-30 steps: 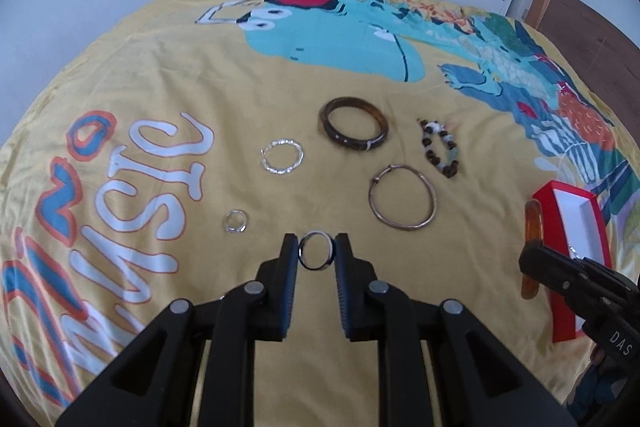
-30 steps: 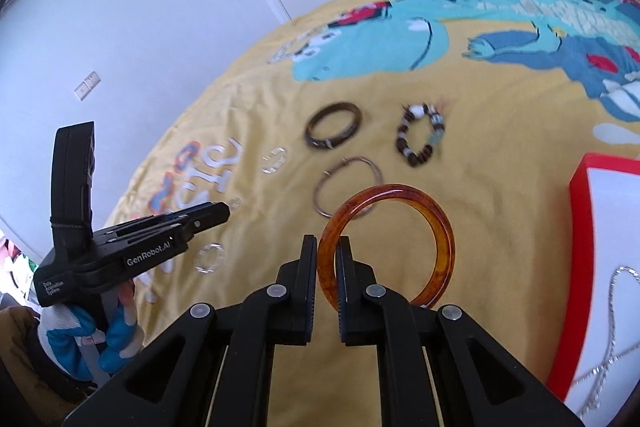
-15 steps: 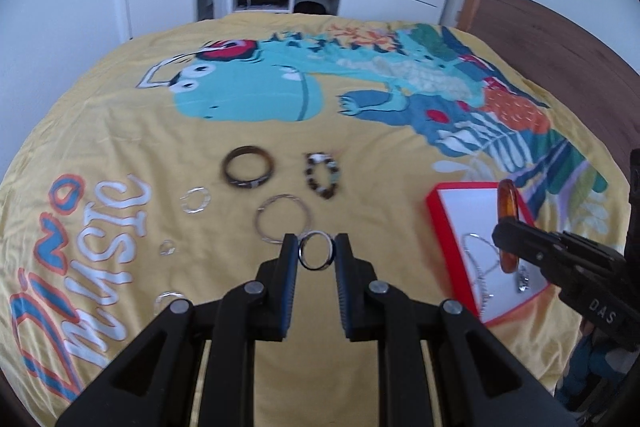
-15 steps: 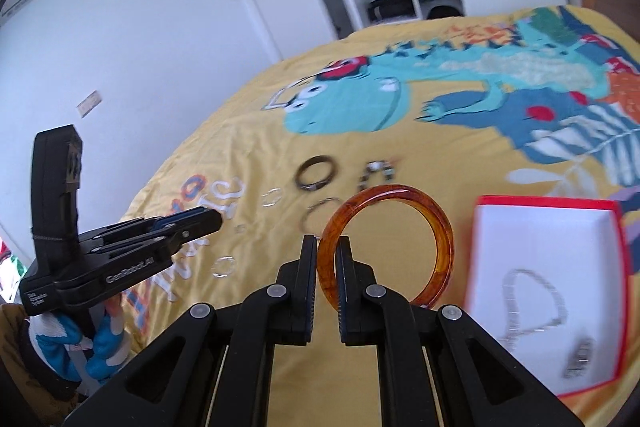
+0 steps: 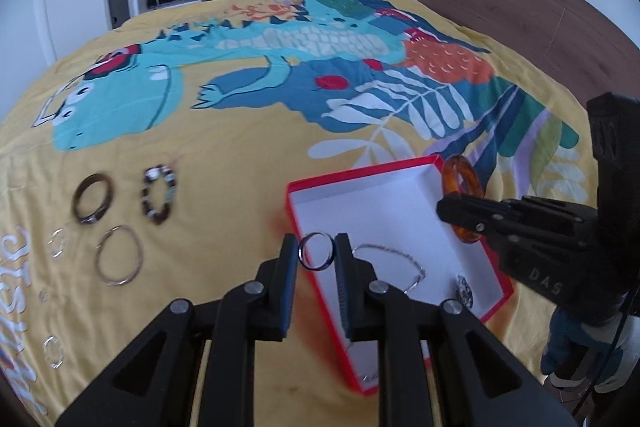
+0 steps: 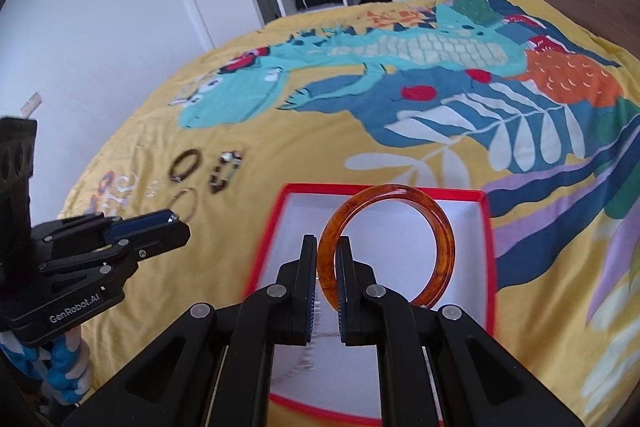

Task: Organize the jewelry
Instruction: 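Carry ring and amber bangle into the red box and open both tools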

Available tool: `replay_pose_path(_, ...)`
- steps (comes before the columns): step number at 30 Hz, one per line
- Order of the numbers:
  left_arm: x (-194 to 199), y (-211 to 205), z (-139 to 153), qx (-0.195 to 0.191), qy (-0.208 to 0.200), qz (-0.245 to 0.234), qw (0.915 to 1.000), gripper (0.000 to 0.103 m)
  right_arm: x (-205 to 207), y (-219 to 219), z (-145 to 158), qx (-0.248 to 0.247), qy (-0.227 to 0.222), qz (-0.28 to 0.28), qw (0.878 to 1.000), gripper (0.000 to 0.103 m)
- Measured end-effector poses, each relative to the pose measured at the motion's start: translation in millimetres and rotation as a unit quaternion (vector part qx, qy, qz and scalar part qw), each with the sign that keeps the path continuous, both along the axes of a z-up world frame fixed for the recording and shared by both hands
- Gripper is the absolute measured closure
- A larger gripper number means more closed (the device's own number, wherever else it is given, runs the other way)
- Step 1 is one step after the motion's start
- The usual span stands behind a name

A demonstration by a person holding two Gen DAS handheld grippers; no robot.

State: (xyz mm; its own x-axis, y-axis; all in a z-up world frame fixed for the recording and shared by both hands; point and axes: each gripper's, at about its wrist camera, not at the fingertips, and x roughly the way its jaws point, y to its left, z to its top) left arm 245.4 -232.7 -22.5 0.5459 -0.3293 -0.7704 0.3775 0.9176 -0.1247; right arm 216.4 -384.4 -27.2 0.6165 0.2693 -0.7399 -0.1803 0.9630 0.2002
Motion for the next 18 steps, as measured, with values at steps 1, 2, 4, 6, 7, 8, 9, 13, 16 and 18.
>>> replay_pose_path(1,6,-9,-4,0.003,0.001,-0.006,1.0000,0.086,5,-6,-6,-0.003,0.006,0.001,1.000,0.094)
replay_pose_path(2,10,-16,-9,0.006,0.003,-0.009,0.9999,0.086,11,-9,-12,-0.005,0.011,0.003,1.000,0.094)
replay_pose_path(4,20,-31,-21,0.010,0.011,-0.014,0.9998,0.086,21,-14,-24,-0.013,0.022,0.008,1.000,0.094)
replay_pose_path(6,29,-42,-33,0.016,0.020,-0.014,0.9996,0.086,29,-17,-35,-0.018,0.032,0.014,0.999,0.094)
replay_pose_path(7,31,-45,-38,0.018,0.023,-0.014,0.9995,0.086,34,-18,-40,-0.022,0.037,0.018,0.999,0.094)
replay_pose_path(8,34,-48,-44,0.022,0.027,-0.013,0.9993,0.086,37,-18,-45,-0.026,0.041,0.021,0.999,0.094)
replay_pose_path(9,38,-51,-50,0.026,0.031,-0.011,0.9991,0.086,41,-18,-49,-0.030,0.045,0.026,0.998,0.094)
replay_pose_path(13,47,-58,-73,0.042,0.047,-0.004,0.9980,0.086,53,-18,-65,-0.048,0.061,0.038,0.996,0.094)
replay_pose_path(16,50,-63,-88,0.050,0.057,0.001,0.9971,0.086,60,-22,-72,-0.054,0.068,0.040,0.995,0.094)
replay_pose_path(18,50,-64,-95,0.056,0.055,0.004,0.9969,0.086,62,-24,-76,-0.056,0.070,0.041,0.995,0.094)
